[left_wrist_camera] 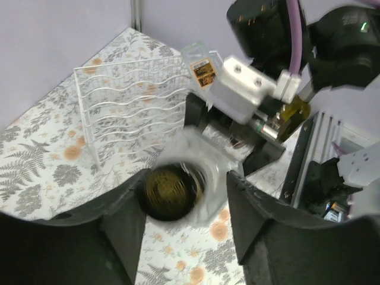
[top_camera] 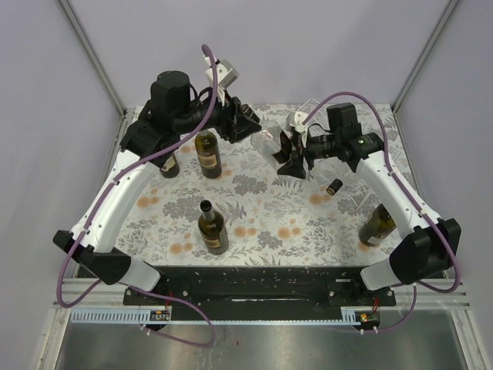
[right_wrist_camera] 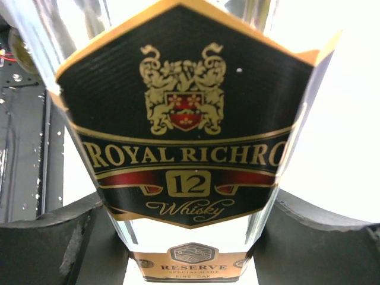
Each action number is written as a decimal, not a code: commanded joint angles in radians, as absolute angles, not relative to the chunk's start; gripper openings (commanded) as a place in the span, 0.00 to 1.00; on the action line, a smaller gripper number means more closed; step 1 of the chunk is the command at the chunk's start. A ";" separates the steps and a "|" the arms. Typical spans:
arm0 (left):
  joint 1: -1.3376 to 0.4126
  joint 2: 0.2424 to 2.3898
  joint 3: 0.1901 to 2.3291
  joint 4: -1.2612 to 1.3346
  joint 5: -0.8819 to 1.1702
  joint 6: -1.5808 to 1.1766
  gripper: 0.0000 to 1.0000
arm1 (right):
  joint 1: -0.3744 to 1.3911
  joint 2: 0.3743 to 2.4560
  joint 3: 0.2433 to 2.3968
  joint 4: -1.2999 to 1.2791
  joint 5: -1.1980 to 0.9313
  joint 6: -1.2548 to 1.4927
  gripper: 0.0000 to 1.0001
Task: Put the wine bottle on the wine rack
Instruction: Pick up the wine bottle from the center of the board.
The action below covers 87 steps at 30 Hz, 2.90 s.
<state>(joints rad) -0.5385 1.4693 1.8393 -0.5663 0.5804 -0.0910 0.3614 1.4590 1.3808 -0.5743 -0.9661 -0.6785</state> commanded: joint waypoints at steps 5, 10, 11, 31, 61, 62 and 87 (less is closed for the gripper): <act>-0.537 1.439 1.819 -0.520 0.577 0.058 0.89 | 0.229 1.459 1.566 -0.850 -0.919 -0.879 0.00; -0.535 1.450 1.825 -0.525 0.548 0.089 0.99 | 0.193 1.497 1.638 -0.934 -0.870 -0.936 0.00; -0.537 1.448 1.824 -0.525 0.542 0.095 0.99 | 0.184 1.505 1.649 -0.937 -0.858 -0.939 0.00; -0.624 1.581 1.920 -0.665 0.426 0.817 0.99 | 0.141 1.585 1.802 -1.089 -0.586 -1.298 0.00; -0.729 1.694 1.842 -0.704 0.353 1.077 0.99 | 0.080 1.549 1.779 -1.126 -0.658 -1.287 0.00; -0.727 1.695 1.839 -0.689 0.353 1.075 0.99 | 0.080 1.548 1.773 -1.126 -0.664 -1.284 0.00; -0.701 1.870 2.056 -0.730 0.750 0.880 0.99 | 0.075 1.428 1.680 -1.048 -0.834 -1.200 0.00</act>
<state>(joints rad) -0.6815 1.8534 2.0102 -0.7460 0.6857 0.9062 0.0776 1.4990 1.6367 -1.1305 -0.7280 -1.2232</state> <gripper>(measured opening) 0.988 0.729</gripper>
